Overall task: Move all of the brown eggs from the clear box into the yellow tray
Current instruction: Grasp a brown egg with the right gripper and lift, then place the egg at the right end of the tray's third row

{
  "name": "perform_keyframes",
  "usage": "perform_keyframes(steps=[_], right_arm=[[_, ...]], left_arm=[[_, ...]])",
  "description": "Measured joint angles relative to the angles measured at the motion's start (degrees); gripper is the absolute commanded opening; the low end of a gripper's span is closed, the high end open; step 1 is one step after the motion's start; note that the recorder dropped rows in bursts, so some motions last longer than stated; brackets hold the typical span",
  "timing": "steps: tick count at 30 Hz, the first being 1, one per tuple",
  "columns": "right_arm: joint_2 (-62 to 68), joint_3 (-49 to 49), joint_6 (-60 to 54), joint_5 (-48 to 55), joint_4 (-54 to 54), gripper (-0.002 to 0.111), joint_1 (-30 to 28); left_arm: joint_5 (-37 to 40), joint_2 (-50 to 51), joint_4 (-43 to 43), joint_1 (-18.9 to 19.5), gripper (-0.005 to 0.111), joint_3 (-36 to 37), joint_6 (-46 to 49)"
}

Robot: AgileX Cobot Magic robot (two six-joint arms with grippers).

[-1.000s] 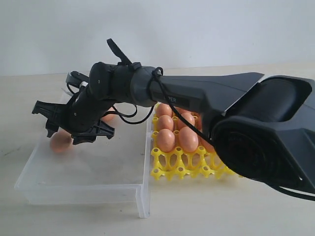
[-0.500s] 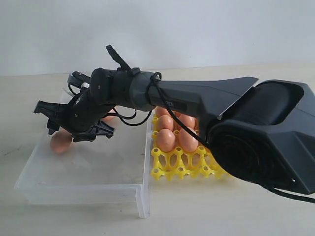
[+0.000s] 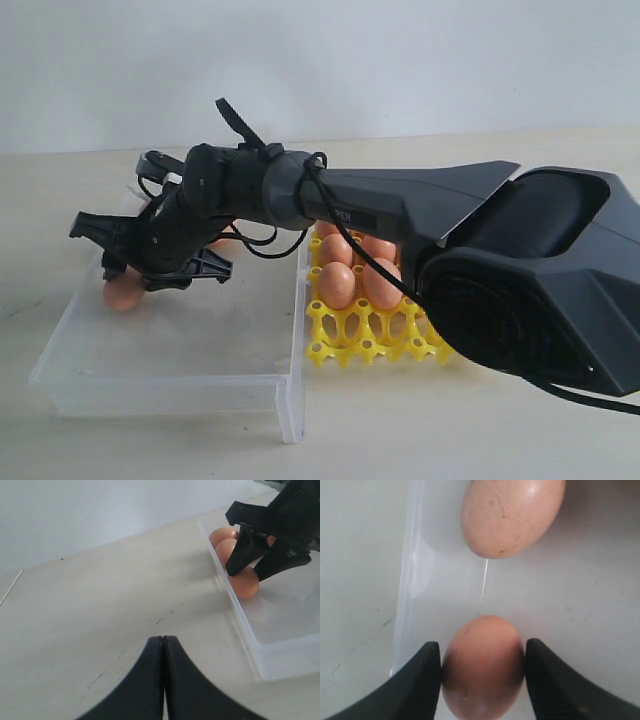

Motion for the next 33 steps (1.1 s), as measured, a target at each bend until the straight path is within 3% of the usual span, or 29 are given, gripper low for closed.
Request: perform_keyframes(steps=[6,13,17,25,29,33], right_arm=[[-0.12,0.0,-4.62,0.36,-0.96,0.0,0.0],[-3.85,0.0,-6.11,1.53,-17.81,0.0,0.03],[-7.75,3.21,-7.68,-2.59,-21.79,0.0,-0.07],[-21.57,35.08,-10.57,-32.2,-24.04,0.0,-0.4],[-31.54,52.6,-12.18,-48.57,-24.5,0.0,-2.53],[-41.47,65.75,-17.83,-57.56,-24.61,0.0,-6.13]], left_arm=[[0.0,0.0,0.0,0.0,0.0,0.0,0.0],[0.0,0.0,0.0,0.0,0.0,0.0,0.0],[0.0,0.0,0.0,0.0,0.0,0.0,0.0],[0.0,0.0,0.0,0.0,0.0,0.0,0.0],[0.0,0.0,0.0,0.0,0.0,0.0,0.0],[0.0,0.0,0.0,0.0,0.0,0.0,0.0]])
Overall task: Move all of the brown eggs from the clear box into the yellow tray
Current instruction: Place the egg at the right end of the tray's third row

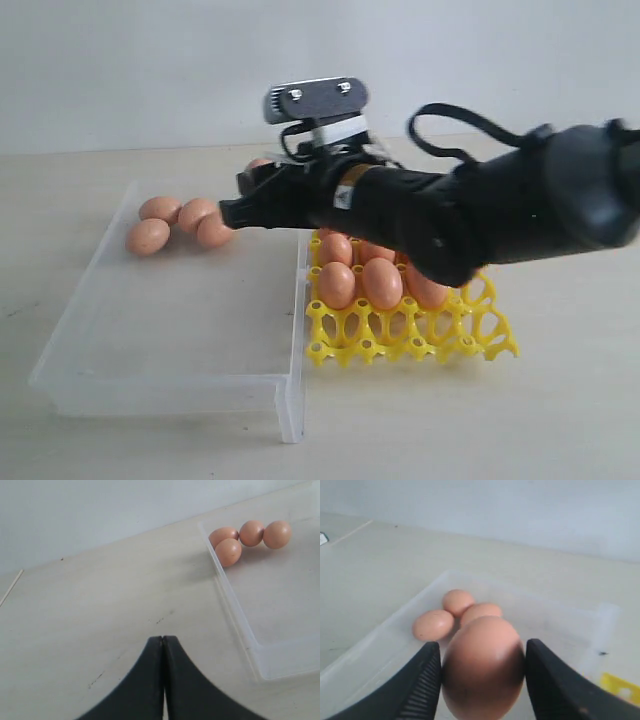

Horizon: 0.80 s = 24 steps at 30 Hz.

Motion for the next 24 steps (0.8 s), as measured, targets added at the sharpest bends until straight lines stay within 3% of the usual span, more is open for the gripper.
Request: perform_keyframes(steps=[11,18,24], right_arm=[[-13.77,21.7,-4.97,-4.91,-0.13,0.0,-13.96],[-13.82,25.03,-5.09,-5.42,-0.21,0.0,-19.99],[-9.99,25.03,-5.09,-6.17,-0.61,0.0,-20.9]], left_arm=[[0.0,0.0,0.0,0.0,0.0,0.0,0.0],[0.0,0.0,0.0,0.0,0.0,0.0,0.0],[0.0,0.0,0.0,0.0,0.0,0.0,0.0]])
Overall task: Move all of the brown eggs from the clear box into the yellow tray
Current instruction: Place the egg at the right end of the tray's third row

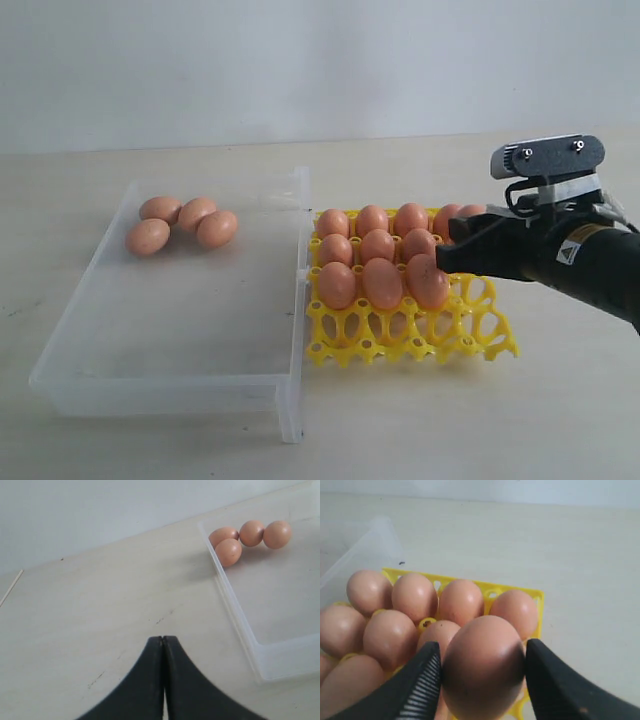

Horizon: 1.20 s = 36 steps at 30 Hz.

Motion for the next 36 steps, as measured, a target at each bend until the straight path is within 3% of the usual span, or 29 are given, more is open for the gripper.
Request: perform_keyframes(steps=[17,19,24,27,36], right_arm=[[5.85,0.14,0.0,-1.8,-0.36,0.001,-0.15],[5.85,0.14,0.0,-0.93,-0.36,0.008,-0.15],[5.86,0.14,0.0,2.44,-0.36,0.047,-0.15],[5.86,0.14,0.0,2.84,-0.36,0.063,-0.27],[1.66,0.17,0.0,6.72,-0.47,0.065,-0.4]], left_arm=[[0.0,0.0,0.0,0.0,0.0,0.0,0.0],[0.0,0.0,0.0,0.0,0.0,0.0,0.0],[0.0,0.0,0.0,0.0,0.0,0.0,0.0],[0.0,0.0,0.0,0.0,0.0,0.0,0.0],[0.0,0.0,0.0,0.0,0.0,0.0,0.0]])
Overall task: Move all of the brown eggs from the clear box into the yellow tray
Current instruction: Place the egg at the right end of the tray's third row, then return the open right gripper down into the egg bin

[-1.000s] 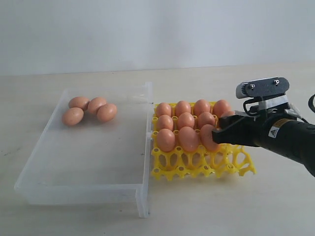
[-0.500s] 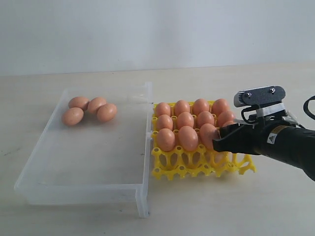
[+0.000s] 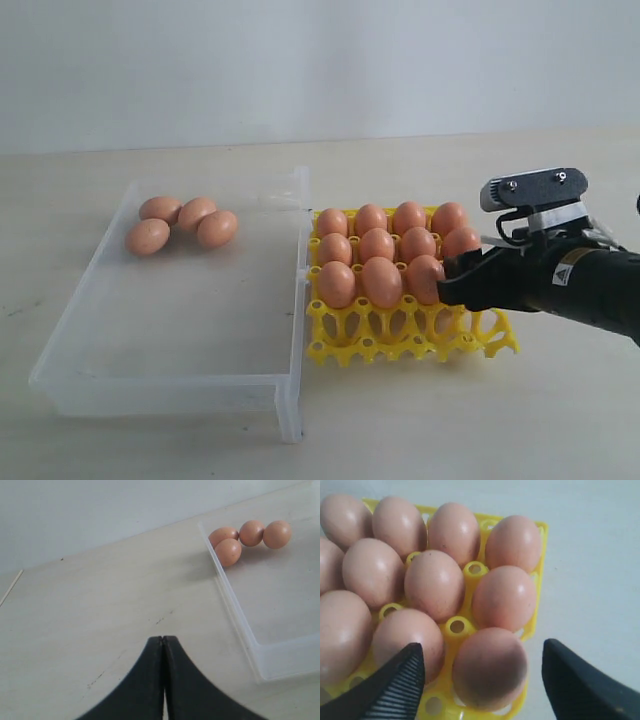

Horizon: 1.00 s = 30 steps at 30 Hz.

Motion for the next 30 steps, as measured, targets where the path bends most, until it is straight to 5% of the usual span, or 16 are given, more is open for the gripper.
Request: perform_keyframes(steps=[5,14,24,30], right_arm=[[-7.97,-0.68,0.0,5.99,0.0,0.056,0.0],[-11.17,-23.31,0.43,45.44,-0.95,0.054,7.15],[10.79,-55.9,-5.61,59.91,7.68,0.054,18.46],[27.59,-75.97,15.83,62.47,10.29,0.054,19.39]], left_arm=[[0.0,0.0,0.0,0.0,0.0,0.0,0.0],[0.0,0.0,0.0,0.0,0.0,0.0,0.0],[0.0,0.0,0.0,0.0,0.0,0.0,0.0],[0.0,0.0,0.0,0.0,0.0,0.0,0.0]])
